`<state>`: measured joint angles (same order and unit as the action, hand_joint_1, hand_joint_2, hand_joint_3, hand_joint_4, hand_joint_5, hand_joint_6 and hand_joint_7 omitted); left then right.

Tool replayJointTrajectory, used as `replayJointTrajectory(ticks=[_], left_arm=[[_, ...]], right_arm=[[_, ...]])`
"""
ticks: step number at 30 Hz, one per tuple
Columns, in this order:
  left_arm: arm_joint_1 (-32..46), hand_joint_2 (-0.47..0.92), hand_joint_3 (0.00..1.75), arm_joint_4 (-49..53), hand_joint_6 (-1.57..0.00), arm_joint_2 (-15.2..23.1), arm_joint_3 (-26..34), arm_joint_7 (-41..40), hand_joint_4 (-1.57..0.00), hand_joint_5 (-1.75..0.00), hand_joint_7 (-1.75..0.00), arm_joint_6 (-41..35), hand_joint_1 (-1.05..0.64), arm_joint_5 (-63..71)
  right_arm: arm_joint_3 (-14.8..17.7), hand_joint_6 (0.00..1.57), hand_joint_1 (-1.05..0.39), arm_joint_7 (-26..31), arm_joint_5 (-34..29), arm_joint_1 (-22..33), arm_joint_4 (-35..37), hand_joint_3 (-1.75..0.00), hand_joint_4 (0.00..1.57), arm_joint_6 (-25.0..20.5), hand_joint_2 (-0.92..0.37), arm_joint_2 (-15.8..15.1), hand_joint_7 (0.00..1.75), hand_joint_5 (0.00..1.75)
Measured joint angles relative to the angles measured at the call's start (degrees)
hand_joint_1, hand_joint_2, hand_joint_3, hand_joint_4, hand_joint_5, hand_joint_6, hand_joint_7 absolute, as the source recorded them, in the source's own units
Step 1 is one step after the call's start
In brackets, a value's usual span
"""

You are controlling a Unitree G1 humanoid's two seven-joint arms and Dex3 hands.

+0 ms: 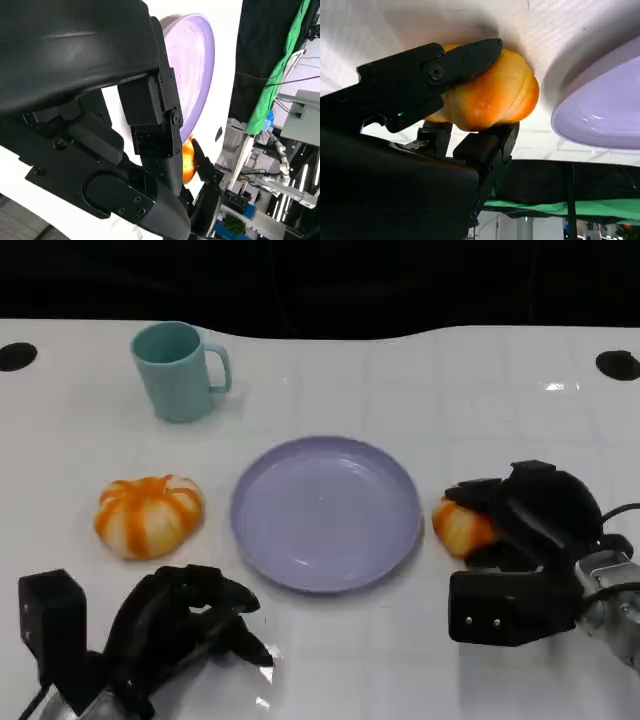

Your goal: Grasp the bread from the table and place it into the plate.

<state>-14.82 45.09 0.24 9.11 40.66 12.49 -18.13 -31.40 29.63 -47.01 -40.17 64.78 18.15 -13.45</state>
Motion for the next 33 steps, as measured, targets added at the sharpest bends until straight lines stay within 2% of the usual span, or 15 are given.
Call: replayJointTrajectory(ticks=[1, 2, 5, 6, 9, 11, 16, 23, 29, 33], left_arm=[[0.0, 0.78, 0.0, 0.0, -1.57, 0.0, -0.01, 0.0, -1.54, -0.49, -0.2, 0.0, -1.05, 0.0], [0.0, 0.78, 0.0, 0.0, -1.57, 0.0, -0.02, 0.0, -1.54, -0.49, -0.19, 0.01, -1.05, 0.0], [-0.01, 0.78, 0.0, 0.01, -1.57, 0.0, -0.03, 0.02, -1.54, -0.49, -0.2, 0.02, -1.05, 0.0], [0.0, 0.78, 0.0, 0.0, -1.57, 0.0, -0.05, 0.02, -1.54, -0.49, -0.2, 0.04, -1.05, 0.0], [0.04, 0.78, 0.01, 0.0, -1.57, -0.01, -0.17, 0.02, -1.55, -0.49, -0.21, 0.32, -1.05, 0.03], [0.05, 0.78, 0.01, 0.0, -1.57, 0.0, -0.24, 0.01, -1.55, -0.49, -0.21, 0.41, -1.05, 0.03], [0.05, 0.79, 0.0, 0.01, -1.57, 0.01, -0.31, 0.02, -1.55, -0.49, -0.21, 0.44, -1.05, 0.02], [0.05, 0.78, 0.0, 0.0, -1.57, 0.04, -0.42, 0.02, -1.55, -0.5, -0.21, 0.45, -1.05, 0.02], [0.08, 0.78, 0.0, -0.04, -1.57, 0.04, -0.46, 0.01, -1.55, -0.5, -0.21, 0.43, -1.05, -0.05], [0.14, 0.78, 0.0, -0.14, -1.57, 0.03, -0.54, 0.01, -1.54, -0.5, -0.21, 0.43, -1.05, -0.03]], right_arm=[[-0.06, 0.79, -0.22, 0.58, 0.03, -0.08, 0.23, -0.42, 0.91, 0.31, -0.89, 0.0, 1.34, 1.74], [-0.16, 0.72, -0.22, 1.02, 0.04, -0.08, 0.49, -0.47, 0.9, 0.48, -0.86, 0.0, 1.52, 1.75], [-0.39, 0.62, -0.22, 2.14, 0.14, -0.03, 0.97, -0.57, 0.88, 0.98, -0.76, 0.03, 1.72, 1.75], [-0.38, 0.61, -0.22, 2.83, 0.33, 0.08, 1.03, -0.58, 0.87, 1.3, -0.74, 0.03, 1.73, 1.75], [0.05, 0.61, -0.21, 5.02, 1.06, 0.75, 1.08, -0.84, 0.87, 2.23, -0.57, 0.16, 1.74, 1.75], [0.54, 0.61, -0.2, 6.61, 1.92, 1.2, 1.09, -0.89, 0.86, 2.84, -0.53, 0.43, 1.75, 1.75], [3.54, 0.64, -0.15, 7.85, 5.74, 2.16, 0.78, -0.93, 0.88, 4.16, -0.52, 1.51, 1.75, 1.75], [8.21, 0.68, -0.12, 8.84, 11.27, 3.71, -3.32, -1.17, 0.91, 8.8, -0.46, 2.0, 1.75, 1.75], [10.93, 0.69, -0.08, 6.8, 14.65, 5.11, -8.26, -1.28, 0.91, 12.8, -0.4, 2.64, 1.75, 1.75], [11.88, 0.72, -0.07, 3.84, 15.78, 5.14, -11.69, -1.43, 0.94, 14.06, -0.31, 3.62, 1.74, 1.75]])
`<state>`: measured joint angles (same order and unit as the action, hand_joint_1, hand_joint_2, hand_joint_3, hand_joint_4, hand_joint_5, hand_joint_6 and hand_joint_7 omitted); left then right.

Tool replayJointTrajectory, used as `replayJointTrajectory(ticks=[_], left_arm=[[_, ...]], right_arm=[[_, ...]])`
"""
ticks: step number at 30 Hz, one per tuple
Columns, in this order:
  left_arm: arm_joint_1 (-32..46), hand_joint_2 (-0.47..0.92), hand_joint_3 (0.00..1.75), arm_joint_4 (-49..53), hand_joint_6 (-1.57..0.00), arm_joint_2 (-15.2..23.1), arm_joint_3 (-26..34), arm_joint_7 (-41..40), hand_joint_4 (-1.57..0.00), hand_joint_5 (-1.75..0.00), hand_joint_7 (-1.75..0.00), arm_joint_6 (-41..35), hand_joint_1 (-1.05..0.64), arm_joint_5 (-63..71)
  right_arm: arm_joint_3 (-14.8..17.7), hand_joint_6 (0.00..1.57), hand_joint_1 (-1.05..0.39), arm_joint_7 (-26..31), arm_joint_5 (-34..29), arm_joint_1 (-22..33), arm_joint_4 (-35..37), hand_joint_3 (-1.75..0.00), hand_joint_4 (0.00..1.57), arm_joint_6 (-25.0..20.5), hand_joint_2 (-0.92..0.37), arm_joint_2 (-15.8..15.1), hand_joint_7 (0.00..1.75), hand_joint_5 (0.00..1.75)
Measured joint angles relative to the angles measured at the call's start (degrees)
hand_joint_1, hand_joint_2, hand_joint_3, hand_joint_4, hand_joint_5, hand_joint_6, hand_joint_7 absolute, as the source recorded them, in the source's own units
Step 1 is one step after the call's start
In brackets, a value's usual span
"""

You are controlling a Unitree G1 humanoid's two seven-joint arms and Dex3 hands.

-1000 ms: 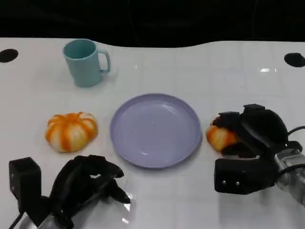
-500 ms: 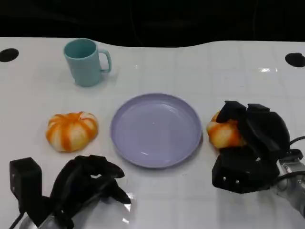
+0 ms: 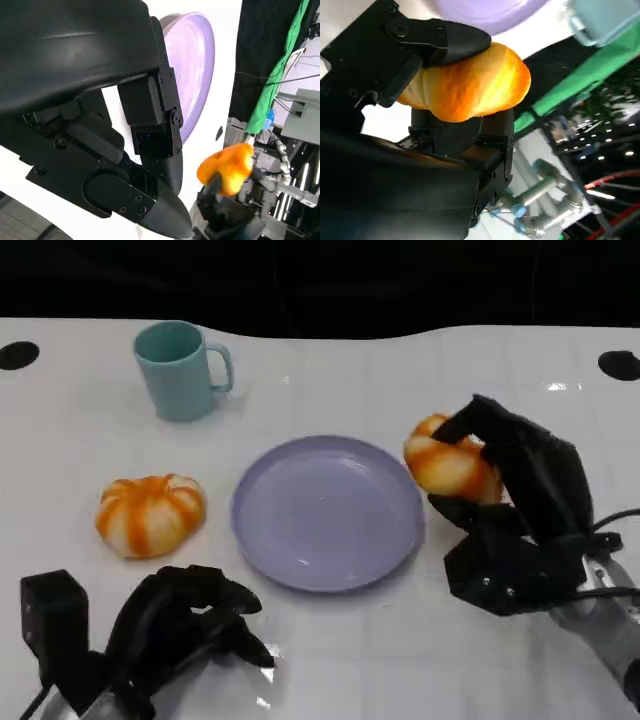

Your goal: Grasp the bread from the table and place it into the plate.

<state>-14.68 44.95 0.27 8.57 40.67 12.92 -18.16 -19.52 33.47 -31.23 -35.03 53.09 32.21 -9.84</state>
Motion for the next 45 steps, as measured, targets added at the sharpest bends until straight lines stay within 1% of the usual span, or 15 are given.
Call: replayJointTrajectory(ticks=[5, 9, 21, 24, 25, 26, 27, 28, 29, 30, 32, 33, 34, 40, 45], left_arm=[[0.02, 0.77, 0.0, -0.03, -1.57, -0.06, 0.03, 0.0, -1.55, -0.5, -0.21, -0.04, -1.05, -0.04], [0.05, 0.77, 0.0, -0.18, -1.57, -0.19, -0.03, -0.03, -1.54, -0.5, -0.21, -0.13, -1.05, -0.02], [0.21, 0.78, 0.01, -0.47, -1.57, -0.19, -0.15, -0.03, -1.54, -0.5, -0.2, -0.14, -1.05, 0.0], [0.21, 0.77, 0.0, -0.47, -1.57, -0.19, -0.21, -0.03, -1.54, -0.5, -0.2, -0.13, -1.05, 0.04], [0.22, 0.77, 0.0, -0.51, -1.57, -0.19, -0.22, -0.03, -1.54, -0.5, -0.21, -0.2, -1.05, 0.02], [0.22, 0.77, 0.0, -0.57, -1.57, -0.21, -0.22, -0.03, -1.54, -0.5, -0.2, -0.3, -1.05, -0.04], [0.24, 0.77, 0.0, -0.64, -1.57, -0.21, -0.21, -0.02, -1.54, -0.5, -0.2, -0.39, -1.05, -0.07], [0.26, 0.77, 0.0, -0.7, -1.57, -0.21, -0.2, -0.03, -1.54, -0.5, -0.2, -0.44, -1.05, -0.07], [0.29, 0.77, 0.0, -0.74, -1.57, -0.21, -0.19, -0.03, -1.54, -0.5, -0.2, -0.49, -1.05, -0.07], [0.31, 0.77, 0.0, -0.79, -1.57, -0.2, -0.19, -0.03, -1.54, -0.5, -0.2, -0.52, -1.05, -0.07], [0.36, 0.77, 0.0, -0.85, -1.57, -0.19, -0.18, -0.03, -1.54, -0.5, -0.2, -0.55, -1.05, -0.07], [0.36, 0.77, 0.0, -0.85, -1.57, -0.18, -0.18, -0.03, -1.54, -0.5, -0.2, -0.57, -1.05, -0.07], [0.37, 0.77, 0.0, -0.86, -1.57, -0.18, -0.18, -0.03, -1.54, -0.5, -0.2, -0.58, -1.05, -0.07], [0.92, 0.77, 0.0, -1.48, -1.57, -0.2, -0.16, 0.08, -1.55, -0.5, -0.2, -0.62, -1.05, -0.33], [1.93, 0.77, 0.0, -2.79, -1.57, -0.23, -0.28, 0.07, -1.55, -0.5, -0.19, -0.9, -1.05, -0.3]], right_arm=[[-0.43, 0.75, -0.08, -6.24, -0.16, -0.81, -2.91, -1.46, 0.97, -1.16, -0.26, 1.85, 1.75, 1.75], [-2.27, 0.77, -0.1, -10.39, -1.67, -3.18, -2.95, -1.46, 0.99, -2.51, -0.25, 3.14, 1.74, 1.75], [-6.53, 0.77, -0.14, -11.43, -5.08, -9.61, 5.79, -1.44, 0.95, -3.76, -0.24, 7.88, 1.72, 1.75], [-6.67, 0.82, -0.12, -11.73, -4.89, -10.86, 7.82, -1.41, 0.95, -4.03, -0.29, 9.07, 1.54, 1.75], [-6.66, 0.83, -0.12, -12.03, -4.69, -11.2, 8.45, -1.37, 0.91, -3.88, -0.32, 9.38, 1.4, 1.75], [-6.6, 0.83, -0.13, -12.67, -4.2, -11.41, 8.88, -1.21, 0.84, -3.73, -0.37, 9.57, 1.16, 1.75], [-6.48, 0.83, -0.13, -13.36, -3.71, -11.51, 9.2, -1.15, 0.81, -3.66, -0.4, 9.71, 1.06, 1.75], [-6.37, 0.79, -0.19, -13.91, -3.34, -11.59, 9.58, -0.91, 0.74, -3.64, -0.5, 9.83, 0.83, 1.52], [-6.27, 0.79, -0.21, -14.3, -2.81, -11.59, 9.88, -0.74, 0.71, -3.64, -0.58, 9.92, 0.68, 1.38], [-6.23, 0.78, -0.24, -14.63, -2.65, -11.59, 10.06, -0.63, 0.69, -3.64, -0.64, 9.93, 0.56, 1.27], [-6.26, 0.65, -0.39, -15.01, -2.59, -11.59, 10.25, -0.34, 0.54, -3.64, -0.82, 9.92, 0.32, 0.87], [-6.37, 0.59, -0.45, -15.02, -2.62, -11.59, 10.25, -0.27, 0.47, -3.63, -0.87, 9.89, 0.25, 0.74], [-6.61, 0.5, -0.52, -15.03, -2.78, -11.59, 10.25, -0.26, 0.36, -3.59, -0.9, 9.84, 0.18, 0.62], [-8.41, 0.27, -0.75, -18.28, -4.11, -11.55, 8.68, -0.37, 0.03, -3.4, -0.92, 8.52, 0.02, 0.41], [-9.0, 0.21, -0.81, -23.89, -4.05, -11.33, 5.37, -0.43, 0.0, -3.61, -0.92, 6.82, 0.0, 0.35]])
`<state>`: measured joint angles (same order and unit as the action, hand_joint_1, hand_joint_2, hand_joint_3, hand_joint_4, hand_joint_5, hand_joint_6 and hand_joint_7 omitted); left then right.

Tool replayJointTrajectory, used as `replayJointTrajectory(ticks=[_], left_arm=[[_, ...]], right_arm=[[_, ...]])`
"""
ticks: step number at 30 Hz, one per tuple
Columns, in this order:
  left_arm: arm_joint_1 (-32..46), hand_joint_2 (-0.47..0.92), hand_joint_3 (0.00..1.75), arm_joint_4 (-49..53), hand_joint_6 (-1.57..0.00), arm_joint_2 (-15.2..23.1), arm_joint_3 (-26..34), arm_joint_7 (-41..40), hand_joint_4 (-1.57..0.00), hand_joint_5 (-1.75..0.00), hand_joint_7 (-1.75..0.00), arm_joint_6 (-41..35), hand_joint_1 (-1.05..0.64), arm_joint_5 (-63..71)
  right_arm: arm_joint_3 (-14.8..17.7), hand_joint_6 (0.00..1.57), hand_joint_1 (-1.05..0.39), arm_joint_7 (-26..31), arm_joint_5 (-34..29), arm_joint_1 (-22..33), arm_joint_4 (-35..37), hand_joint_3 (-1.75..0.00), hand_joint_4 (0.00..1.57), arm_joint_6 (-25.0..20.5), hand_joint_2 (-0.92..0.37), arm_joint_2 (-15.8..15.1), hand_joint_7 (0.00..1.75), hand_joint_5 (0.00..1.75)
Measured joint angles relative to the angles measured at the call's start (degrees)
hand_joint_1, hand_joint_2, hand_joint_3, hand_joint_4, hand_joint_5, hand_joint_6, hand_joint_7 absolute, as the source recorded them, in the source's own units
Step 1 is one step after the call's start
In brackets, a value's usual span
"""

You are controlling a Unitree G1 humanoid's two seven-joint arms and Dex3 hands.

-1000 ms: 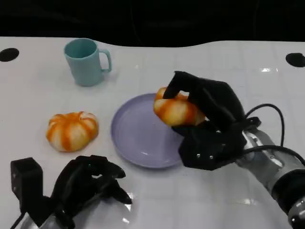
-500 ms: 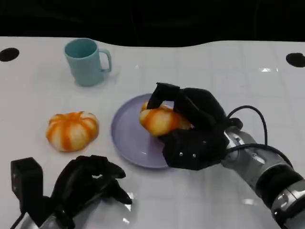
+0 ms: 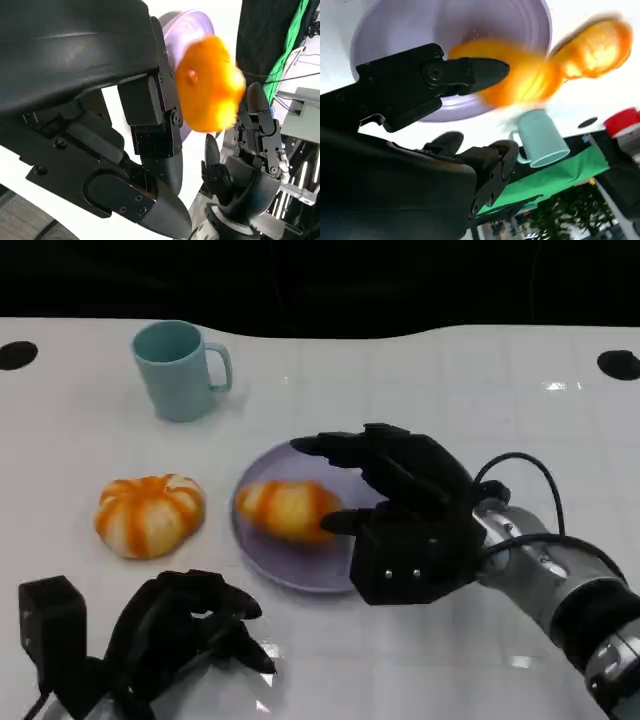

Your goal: Grasp the bread from the table and place it into the plate.

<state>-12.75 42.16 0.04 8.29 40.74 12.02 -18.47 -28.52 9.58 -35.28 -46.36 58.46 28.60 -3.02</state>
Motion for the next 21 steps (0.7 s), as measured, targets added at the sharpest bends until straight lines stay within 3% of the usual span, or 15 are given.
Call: replayJointTrajectory(ticks=[10, 11, 15, 17, 18, 21], left_arm=[[0.91, 0.78, 0.0, -1.59, -1.57, -0.12, -0.32, -0.5, -1.55, -0.5, -0.2, -0.56, -1.05, 0.19], [1.08, 0.78, 0.0, -1.81, -1.57, -0.12, -0.31, -0.51, -1.55, -0.5, -0.2, -0.64, -1.05, 0.18], [1.45, 0.77, 0.0, -2.42, -1.57, -0.28, -0.27, -0.53, -1.57, -0.5, -0.21, -1.15, -1.05, 0.03], [1.69, 0.78, 0.01, -2.76, -1.57, -0.32, -0.27, -0.56, -1.56, -0.49, -0.21, -1.35, -1.05, 0.01], [2.15, 0.78, 0.01, -3.28, -1.57, -0.34, -0.34, -0.61, -1.57, -0.49, -0.21, -1.41, -1.05, 0.08], [2.53, 0.78, 0.01, -3.77, -1.57, -0.44, -0.48, -0.64, -1.57, -0.5, -0.23, -1.45, -1.05, 0.2]], right_arm=[[0.78, 0.31, -0.77, -4.47, 0.47, 6.33, -12.22, -0.37, 0.11, -0.33, -0.92, -4.36, 0.05, 0.44], [1.21, 0.4, -0.71, -4.47, 0.74, 7.2, -13.45, -0.35, 0.24, -0.21, -0.92, -4.67, 0.09, 0.54], [5.07, 0.61, -0.6, -6.1, 6.35, 13.68, -23.07, -0.33, 0.44, 0.37, -0.92, -5.63, 0.17, 0.88], [6.59, 0.71, -0.56, -7.33, 9.55, 16.01, -25.9, -0.34, 0.49, 0.7, -0.92, -5.58, 0.26, 1.12], [9.31, 0.68, -0.55, -10.78, 16.61, 20.38, -30.46, -0.35, 0.49, 0.65, -0.92, -5.32, 0.42, 1.26], [11.85, 0.58, -0.52, -15.39, 25.86, 26.74, -38.01, -0.32, 0.52, 0.3, -0.92, -4.74, 0.79, 1.38]])
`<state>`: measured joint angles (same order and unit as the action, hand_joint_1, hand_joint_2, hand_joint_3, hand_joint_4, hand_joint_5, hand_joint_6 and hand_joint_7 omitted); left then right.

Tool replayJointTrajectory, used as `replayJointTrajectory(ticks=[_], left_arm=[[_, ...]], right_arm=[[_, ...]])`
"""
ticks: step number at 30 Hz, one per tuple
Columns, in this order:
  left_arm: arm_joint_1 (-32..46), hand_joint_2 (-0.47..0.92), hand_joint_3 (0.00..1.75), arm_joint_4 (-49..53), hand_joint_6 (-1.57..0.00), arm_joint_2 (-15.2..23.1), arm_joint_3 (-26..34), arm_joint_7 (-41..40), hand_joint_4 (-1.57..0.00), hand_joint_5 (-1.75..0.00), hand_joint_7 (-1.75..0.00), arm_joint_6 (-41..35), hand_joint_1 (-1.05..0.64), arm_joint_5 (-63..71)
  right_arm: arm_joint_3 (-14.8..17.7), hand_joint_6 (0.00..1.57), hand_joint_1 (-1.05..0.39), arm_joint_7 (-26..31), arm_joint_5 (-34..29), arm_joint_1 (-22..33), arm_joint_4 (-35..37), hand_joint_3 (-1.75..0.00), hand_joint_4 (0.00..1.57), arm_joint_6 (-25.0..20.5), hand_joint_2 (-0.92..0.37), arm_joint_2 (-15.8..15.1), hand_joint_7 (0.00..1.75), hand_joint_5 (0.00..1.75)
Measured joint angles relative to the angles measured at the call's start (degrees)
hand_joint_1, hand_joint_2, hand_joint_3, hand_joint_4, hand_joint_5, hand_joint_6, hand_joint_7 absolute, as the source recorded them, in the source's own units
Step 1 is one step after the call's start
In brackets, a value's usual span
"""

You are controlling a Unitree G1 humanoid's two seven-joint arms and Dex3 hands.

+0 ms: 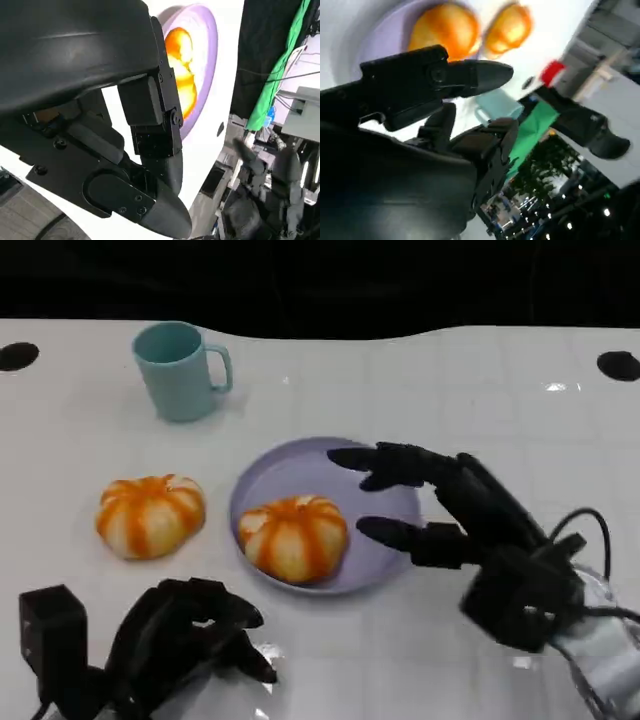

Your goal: Grasp the bread from the table and place it into the plate.

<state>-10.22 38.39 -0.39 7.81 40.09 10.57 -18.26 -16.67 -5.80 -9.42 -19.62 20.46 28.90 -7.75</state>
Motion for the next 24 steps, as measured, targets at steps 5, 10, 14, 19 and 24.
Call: replayJointTrajectory(ticks=[5, 10, 14, 19, 24], left_arm=[[0.39, 0.77, 0.0, -0.94, -1.57, 0.02, -0.41, -0.71, -1.57, -0.49, -0.22, -0.95, -1.05, 0.12], [0.61, 0.76, 0.0, -1.41, -1.57, -0.02, -0.39, -0.71, -1.57, -0.49, -0.21, -1.77, -1.05, -0.27], [0.75, 0.76, 0.0, -1.57, -1.57, -0.13, -0.41, -0.71, -1.56, -0.48, -0.21, -1.82, -1.05, -0.49], [0.81, 0.76, 0.0, -1.77, -1.57, -0.26, -0.47, -0.99, -1.57, -0.48, -0.22, -2.3, -1.05, -0.94], [0.8, 0.76, 0.0, -1.84, -1.57, -0.42, -0.58, -0.99, -1.56, -0.48, -0.2, -2.33, -1.05, -0.96]], right_arm=[[2.79, 0.5, -0.53, -4.42, 7.34, 7.65, -8.72, -0.34, 0.51, -1.78, -0.92, 0.45, 1.12, 1.52], [4.56, 0.51, -0.55, -7.94, 12.27, 13.47, -12.01, -0.32, 0.51, -2.6, -0.92, 0.55, 1.31, 1.62], [6.12, 0.54, -0.57, -10.52, 16.45, 17.3, -15.78, -0.3, 0.52, -6.04, -0.92, 0.57, 1.41, 1.71], [7.74, 0.59, -0.6, -12.64, 19.99, 20.57, -18.93, -0.29, 0.55, -10.19, -0.92, 0.6, 1.48, 1.75], [9.26, 0.62, -0.59, -14.61, 23.48, 23.0, -21.28, -0.26, 0.61, -15.19, -0.92, 0.59, 1.49, 1.75]])
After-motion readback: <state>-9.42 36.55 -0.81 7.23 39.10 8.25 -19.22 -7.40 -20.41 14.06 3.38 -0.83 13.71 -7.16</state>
